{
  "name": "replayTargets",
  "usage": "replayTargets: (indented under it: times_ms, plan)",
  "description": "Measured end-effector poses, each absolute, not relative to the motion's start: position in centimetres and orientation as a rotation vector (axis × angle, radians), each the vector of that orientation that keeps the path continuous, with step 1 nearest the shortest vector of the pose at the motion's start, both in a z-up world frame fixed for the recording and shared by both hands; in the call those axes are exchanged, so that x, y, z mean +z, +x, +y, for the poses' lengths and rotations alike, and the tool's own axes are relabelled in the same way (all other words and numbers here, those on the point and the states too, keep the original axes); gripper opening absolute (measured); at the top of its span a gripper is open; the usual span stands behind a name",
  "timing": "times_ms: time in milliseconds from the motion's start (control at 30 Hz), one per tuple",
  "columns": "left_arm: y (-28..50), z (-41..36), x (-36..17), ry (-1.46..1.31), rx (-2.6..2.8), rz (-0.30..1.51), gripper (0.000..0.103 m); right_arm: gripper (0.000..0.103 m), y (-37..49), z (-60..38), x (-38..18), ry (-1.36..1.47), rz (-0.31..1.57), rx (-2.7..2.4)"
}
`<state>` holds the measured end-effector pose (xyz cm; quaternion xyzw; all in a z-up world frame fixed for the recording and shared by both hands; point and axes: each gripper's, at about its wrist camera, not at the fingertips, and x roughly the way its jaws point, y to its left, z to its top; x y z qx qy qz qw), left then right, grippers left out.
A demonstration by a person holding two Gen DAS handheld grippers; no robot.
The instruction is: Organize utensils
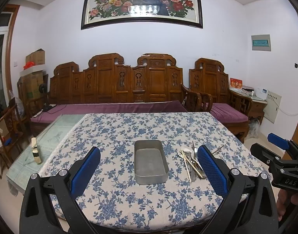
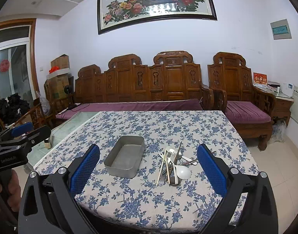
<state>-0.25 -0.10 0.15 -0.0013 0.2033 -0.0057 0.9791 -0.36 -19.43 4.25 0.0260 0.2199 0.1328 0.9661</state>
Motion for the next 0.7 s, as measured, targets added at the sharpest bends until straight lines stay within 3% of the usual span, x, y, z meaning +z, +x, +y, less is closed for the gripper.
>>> replayTargets:
  times_ms: [700]
  plan:
    - [-0.54, 0.14, 0.72, 0.001, -0.013, 0.401, 0.097, 0.1, -0.39, -19.36, 4.11, 0.052, 0.445, 0.269]
